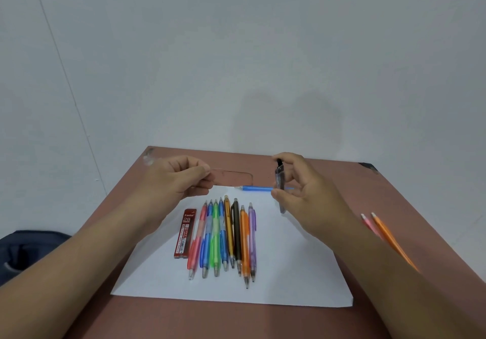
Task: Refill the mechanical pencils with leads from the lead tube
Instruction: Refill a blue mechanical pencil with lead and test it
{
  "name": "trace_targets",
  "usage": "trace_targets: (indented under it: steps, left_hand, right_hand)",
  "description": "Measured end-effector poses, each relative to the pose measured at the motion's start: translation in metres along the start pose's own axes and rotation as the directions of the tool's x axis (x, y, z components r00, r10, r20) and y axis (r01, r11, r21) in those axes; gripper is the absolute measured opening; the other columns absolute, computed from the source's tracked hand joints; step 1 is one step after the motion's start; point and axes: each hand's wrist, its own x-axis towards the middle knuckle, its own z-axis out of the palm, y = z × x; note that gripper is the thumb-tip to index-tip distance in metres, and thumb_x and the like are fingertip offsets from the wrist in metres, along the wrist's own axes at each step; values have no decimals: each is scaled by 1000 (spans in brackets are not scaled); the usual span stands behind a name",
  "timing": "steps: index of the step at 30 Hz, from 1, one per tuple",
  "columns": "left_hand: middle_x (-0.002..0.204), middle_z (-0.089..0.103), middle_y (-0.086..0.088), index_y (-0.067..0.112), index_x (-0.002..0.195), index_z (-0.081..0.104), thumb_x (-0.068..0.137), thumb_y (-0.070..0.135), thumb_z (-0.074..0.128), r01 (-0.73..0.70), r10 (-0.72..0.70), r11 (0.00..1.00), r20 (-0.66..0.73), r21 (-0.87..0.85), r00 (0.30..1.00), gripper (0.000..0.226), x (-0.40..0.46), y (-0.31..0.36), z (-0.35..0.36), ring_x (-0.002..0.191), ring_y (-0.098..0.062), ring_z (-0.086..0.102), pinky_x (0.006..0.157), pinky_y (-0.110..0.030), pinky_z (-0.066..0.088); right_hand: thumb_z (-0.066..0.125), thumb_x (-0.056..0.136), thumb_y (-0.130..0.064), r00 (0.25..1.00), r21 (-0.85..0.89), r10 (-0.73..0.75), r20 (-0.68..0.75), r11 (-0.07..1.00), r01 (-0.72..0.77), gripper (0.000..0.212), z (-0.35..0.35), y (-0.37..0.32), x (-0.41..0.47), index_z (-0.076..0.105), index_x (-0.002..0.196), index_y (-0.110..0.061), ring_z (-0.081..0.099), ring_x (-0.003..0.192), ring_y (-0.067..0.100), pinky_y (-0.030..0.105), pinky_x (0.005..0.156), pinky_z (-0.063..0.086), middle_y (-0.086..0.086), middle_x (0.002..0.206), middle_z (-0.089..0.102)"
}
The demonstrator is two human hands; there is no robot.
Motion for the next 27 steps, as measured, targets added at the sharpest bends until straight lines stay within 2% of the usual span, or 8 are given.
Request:
trace_targets:
  steps: [3, 9, 13, 18, 20, 22, 24, 27]
  left_hand:
    - [89, 77, -5, 8, 94, 73, 97, 22, 61, -4, 4, 1000, -1, 22, 1000, 19, -1, 1, 1, 89, -20, 73, 83, -31, 61]
    - [89, 77, -5, 7, 95, 73, 97, 22, 61, -10, 11, 999, -17, 49, 1000, 19, -3, 3, 2, 88, -19, 73, 79, -27, 61]
    - [82, 75, -1, 9, 90, 73, 97, 20, 62, -72, 79, 988, -42, 139, 996, 18, -8, 8, 6, 84, -15, 70, 67, -14, 56]
    - [80, 71, 6, 24, 83, 70, 95, 32, 64, -177, 198, 899, -12, 401, 980, 16, -19, 20, 12, 81, -8, 64, 59, -6, 48]
    - [78, 70, 7, 25, 83, 69, 95, 33, 64, -225, 232, 866, 41, 446, 972, 15, -25, 27, 17, 80, -4, 62, 60, -6, 47]
    - [75, 69, 8, 28, 83, 68, 94, 31, 65, -289, 284, 819, 87, 496, 955, 12, -29, 33, 22, 82, 2, 62, 64, -4, 46]
    - [76, 69, 12, 33, 82, 66, 93, 31, 67, -359, 349, 746, 129, 561, 928, 11, -30, 37, 27, 86, 5, 62, 69, -3, 45]
    - [76, 69, 13, 30, 85, 70, 91, 29, 70, -428, 416, 689, 164, 585, 894, 6, -27, 41, 35, 86, 5, 62, 71, -4, 46]
  right_hand:
    - [65, 97, -23, 1000, 22, 5, 20, 1000, -5, 45, 0, -3, -1, 49, 126, -53, 65, 89, 5, 1, 59, 45, -19, 107, 60]
    - [70, 92, -21, 986, -42, 25, 162, 999, -18, 48, -1, -6, -4, 59, 114, -62, 72, 77, 11, 28, 72, 63, -24, 101, 64]
    - [71, 90, -25, 936, -235, 68, 346, 972, 16, 51, -15, -9, -6, 49, 119, -60, 64, 85, -3, 18, 74, 49, -28, 101, 69]
    - [78, 83, -38, 886, -375, 91, 454, 922, 97, 28, -21, -4, -6, 67, 107, -47, 57, 94, -7, 16, 75, 46, -28, 99, 62]
    - [79, 80, -48, 921, -363, 42, 388, 925, 111, 26, -23, -2, -6, 70, 104, -43, 58, 90, -7, 17, 73, 50, -25, 94, 65]
    - [76, 81, -51, 980, -319, -103, 170, 935, 154, 21, -22, 2, -5, 72, 97, -38, 59, 81, -2, 19, 68, 51, -21, 82, 66]
    - [73, 84, -49, 960, -292, -280, -18, 920, 263, 19, -20, 5, -4, 72, 97, -35, 60, 76, 5, 21, 64, 50, -20, 78, 64]
    - [72, 87, -46, 902, -350, -425, -77, 859, 375, 24, -14, 8, -3, 71, 106, -34, 54, 75, 7, 15, 64, 46, -21, 81, 60]
